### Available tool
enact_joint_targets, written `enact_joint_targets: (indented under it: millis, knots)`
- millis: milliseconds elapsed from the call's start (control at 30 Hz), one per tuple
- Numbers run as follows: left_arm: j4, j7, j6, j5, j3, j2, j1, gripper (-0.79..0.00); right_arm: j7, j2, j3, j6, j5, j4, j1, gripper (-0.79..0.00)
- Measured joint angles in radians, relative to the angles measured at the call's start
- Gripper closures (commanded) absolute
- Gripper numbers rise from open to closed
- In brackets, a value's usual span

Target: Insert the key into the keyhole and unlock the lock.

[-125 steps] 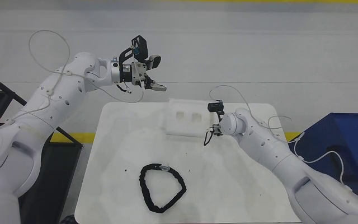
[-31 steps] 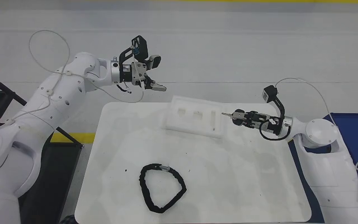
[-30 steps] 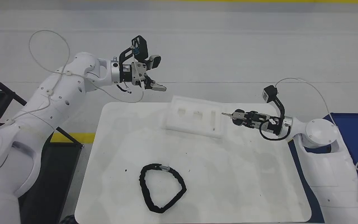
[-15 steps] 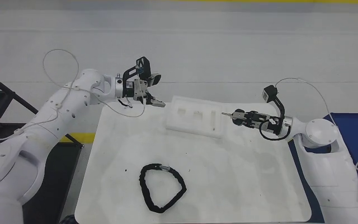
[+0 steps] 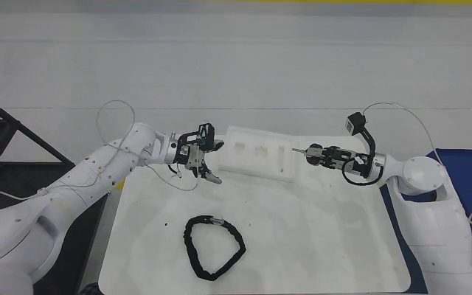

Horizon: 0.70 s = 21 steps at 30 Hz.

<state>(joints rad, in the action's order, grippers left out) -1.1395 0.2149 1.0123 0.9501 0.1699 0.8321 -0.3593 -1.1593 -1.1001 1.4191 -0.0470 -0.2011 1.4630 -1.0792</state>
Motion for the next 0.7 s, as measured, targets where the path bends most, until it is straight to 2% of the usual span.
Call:
enact_joint_targets:
  millis: [167, 467, 700]
  knots:
    - [-0.033, 0.018, 0.0, 0.114, 0.0, 0.002, -0.054, -0.785, 0.0, 0.0, 0.0, 0.0, 0.0, 0.0, 0.0, 0.0]
    - [0.004, 0.077, 0.0, 0.287, 0.0, 0.026, -0.128, -0.785, 0.0, 0.0, 0.0, 0.0, 0.0, 0.0, 0.0, 0.0]
    - [0.005, 0.083, 0.0, 0.296, 0.0, 0.026, -0.13, -0.785, 0.0, 0.0, 0.0, 0.0, 0.0, 0.0, 0.0, 0.0]
